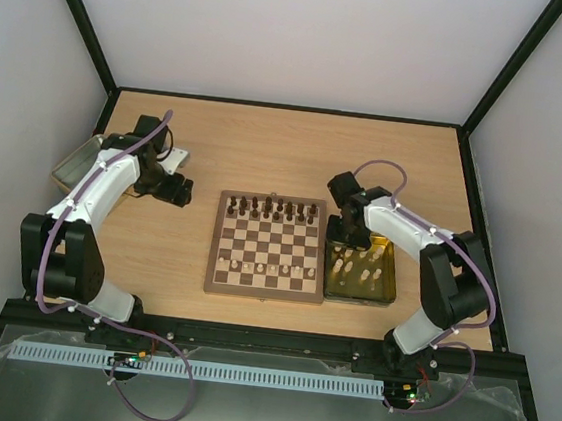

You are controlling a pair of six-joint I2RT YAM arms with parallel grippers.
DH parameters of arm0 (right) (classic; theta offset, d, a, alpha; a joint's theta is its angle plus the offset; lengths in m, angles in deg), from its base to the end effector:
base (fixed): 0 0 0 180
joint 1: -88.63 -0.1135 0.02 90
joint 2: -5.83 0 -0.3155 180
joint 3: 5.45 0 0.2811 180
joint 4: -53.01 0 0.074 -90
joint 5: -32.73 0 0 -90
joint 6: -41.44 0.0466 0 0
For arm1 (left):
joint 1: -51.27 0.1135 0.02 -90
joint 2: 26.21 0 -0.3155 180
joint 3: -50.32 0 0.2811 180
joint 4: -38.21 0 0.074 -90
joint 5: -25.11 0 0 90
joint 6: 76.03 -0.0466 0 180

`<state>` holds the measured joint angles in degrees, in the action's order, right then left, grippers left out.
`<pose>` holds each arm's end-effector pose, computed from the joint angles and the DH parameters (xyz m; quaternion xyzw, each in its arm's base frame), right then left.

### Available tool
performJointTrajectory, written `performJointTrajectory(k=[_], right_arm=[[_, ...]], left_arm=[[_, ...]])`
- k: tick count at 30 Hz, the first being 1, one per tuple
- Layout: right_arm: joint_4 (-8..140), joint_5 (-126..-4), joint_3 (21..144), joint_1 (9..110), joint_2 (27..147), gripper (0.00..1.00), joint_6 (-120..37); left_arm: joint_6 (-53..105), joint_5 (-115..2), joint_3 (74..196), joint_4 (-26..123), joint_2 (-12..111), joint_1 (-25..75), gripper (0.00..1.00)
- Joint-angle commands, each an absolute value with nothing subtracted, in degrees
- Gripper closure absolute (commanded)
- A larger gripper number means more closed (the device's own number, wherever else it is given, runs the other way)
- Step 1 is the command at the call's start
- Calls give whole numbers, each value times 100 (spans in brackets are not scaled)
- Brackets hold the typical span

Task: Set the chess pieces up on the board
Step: Pick up the chess piece from the storage box.

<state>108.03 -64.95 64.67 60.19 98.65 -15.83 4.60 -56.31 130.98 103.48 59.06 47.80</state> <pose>0.2788 0.1581 0.2027 0.0300 0.9916 0.1116 0.0580 0.3145 -0.0260 0.2926 0.1228 0.9742 -0.0646 0.1777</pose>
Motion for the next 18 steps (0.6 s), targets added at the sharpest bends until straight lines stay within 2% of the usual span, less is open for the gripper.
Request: performJointTrajectory(k=[1, 7, 12, 18], right_arm=[[11465, -6254, 6992, 6046, 9639, 93, -1663], [12156, -6128, 7709, 5656, 9456, 93, -1590], [12535, -6245, 8475, 4698, 9703, 93, -1252], [12786, -6255, 9700, 3363, 10591, 93, -934]], left_arm=[[534, -5612, 13006, 10300, 5830, 4810, 13], [537, -5643, 12896, 10149, 5918, 4819, 13], [605, -5710, 12847, 10001, 5980, 4896, 13], [784, -5441, 12914, 9943, 6203, 5287, 13]])
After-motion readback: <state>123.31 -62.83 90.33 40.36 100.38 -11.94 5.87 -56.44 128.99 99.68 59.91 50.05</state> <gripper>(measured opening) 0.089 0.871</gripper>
